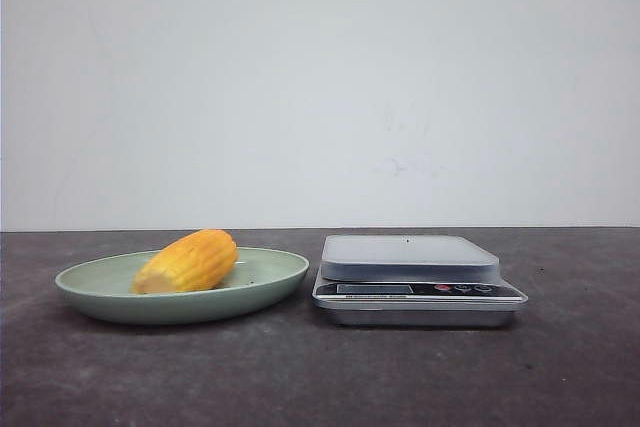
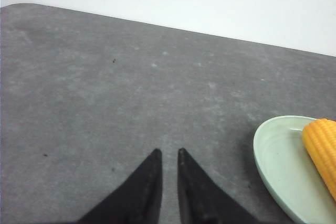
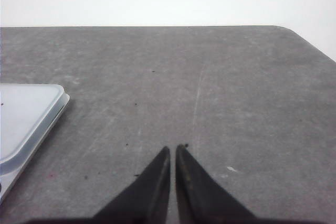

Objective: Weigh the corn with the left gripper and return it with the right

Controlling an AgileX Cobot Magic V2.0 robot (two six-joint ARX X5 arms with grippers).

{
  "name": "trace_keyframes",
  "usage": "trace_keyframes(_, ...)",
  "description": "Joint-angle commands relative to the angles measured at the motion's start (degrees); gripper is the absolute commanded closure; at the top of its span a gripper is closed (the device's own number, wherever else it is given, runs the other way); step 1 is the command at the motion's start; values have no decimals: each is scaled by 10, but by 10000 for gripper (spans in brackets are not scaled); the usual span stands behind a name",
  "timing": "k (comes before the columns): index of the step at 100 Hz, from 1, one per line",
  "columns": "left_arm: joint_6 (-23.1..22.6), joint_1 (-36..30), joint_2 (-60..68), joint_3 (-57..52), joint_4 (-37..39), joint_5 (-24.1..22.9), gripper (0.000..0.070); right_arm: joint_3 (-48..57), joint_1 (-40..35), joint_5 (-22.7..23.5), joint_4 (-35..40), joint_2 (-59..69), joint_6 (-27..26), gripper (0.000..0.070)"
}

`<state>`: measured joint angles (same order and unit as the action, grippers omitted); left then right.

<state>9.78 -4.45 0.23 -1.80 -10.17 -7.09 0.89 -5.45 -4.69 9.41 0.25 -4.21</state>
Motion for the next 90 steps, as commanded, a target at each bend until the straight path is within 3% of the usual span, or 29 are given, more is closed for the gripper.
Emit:
trace_keyframes(1,-7,0,0,10,-3,2,673,-2,0,0,-4,0,5,688)
trace_keyframes(90,-7,0,0,10,-3,2,672,-1,0,3,-9,0,0,688)
